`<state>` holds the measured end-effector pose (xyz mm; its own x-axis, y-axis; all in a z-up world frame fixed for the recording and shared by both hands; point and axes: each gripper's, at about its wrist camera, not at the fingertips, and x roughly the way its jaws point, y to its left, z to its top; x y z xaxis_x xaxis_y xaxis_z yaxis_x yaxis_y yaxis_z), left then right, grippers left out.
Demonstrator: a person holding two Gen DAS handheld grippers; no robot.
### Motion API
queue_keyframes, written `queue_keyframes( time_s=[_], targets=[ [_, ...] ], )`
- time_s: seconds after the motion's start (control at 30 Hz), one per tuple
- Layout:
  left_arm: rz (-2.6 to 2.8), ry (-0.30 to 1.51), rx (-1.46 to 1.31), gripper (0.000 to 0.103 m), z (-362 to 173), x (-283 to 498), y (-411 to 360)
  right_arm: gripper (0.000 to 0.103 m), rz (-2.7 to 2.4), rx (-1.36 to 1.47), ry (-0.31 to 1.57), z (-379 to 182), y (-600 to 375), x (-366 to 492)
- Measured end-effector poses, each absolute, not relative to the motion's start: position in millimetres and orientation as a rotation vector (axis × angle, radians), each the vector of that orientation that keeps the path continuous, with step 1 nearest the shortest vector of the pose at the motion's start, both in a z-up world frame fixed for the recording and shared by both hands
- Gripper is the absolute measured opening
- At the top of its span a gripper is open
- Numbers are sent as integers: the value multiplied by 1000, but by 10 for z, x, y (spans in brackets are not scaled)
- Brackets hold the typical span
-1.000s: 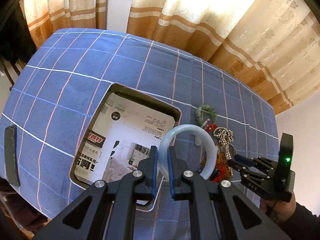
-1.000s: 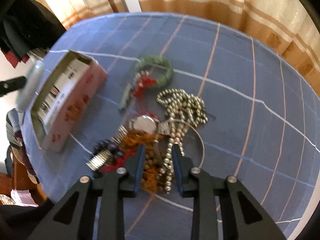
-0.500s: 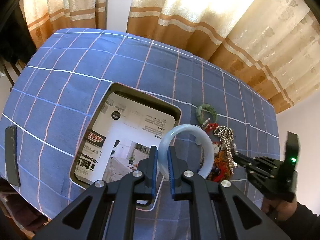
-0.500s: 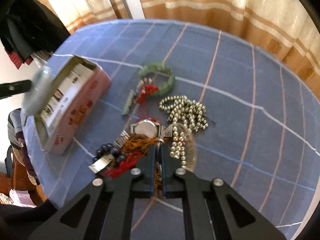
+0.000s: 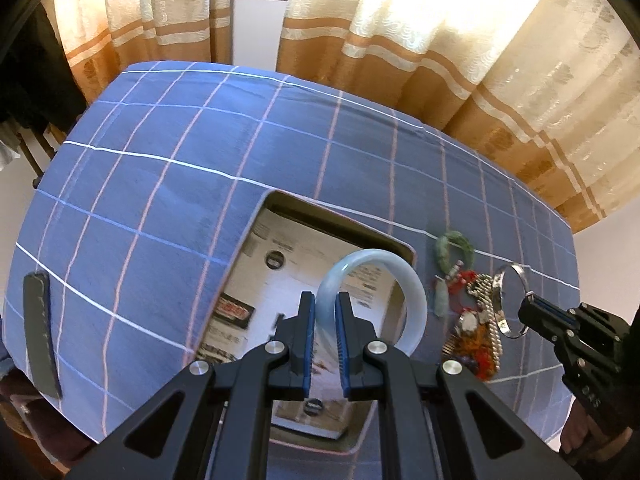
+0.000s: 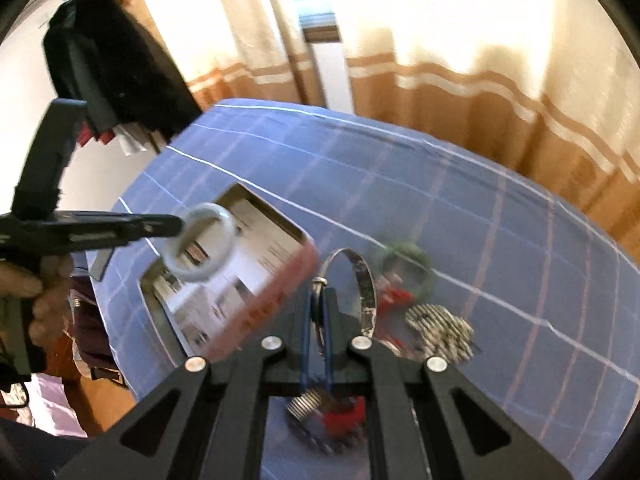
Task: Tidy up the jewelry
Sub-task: 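Grasp the silver hoop with the right gripper while both carry bracelets over the tin, then open the left gripper over the tin while the right gripper releases the silver hoop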
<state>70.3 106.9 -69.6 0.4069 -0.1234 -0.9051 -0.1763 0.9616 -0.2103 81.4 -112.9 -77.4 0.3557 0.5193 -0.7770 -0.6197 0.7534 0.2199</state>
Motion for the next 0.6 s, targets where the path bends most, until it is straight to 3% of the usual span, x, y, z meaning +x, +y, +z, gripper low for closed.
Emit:
queue_keyframes(
  time_s=[0.6],
  targets=[
    [98, 1207, -265, 11, -1091, 971, 1418, 8, 857, -223, 935, -1069, -113, 971]
  ],
)
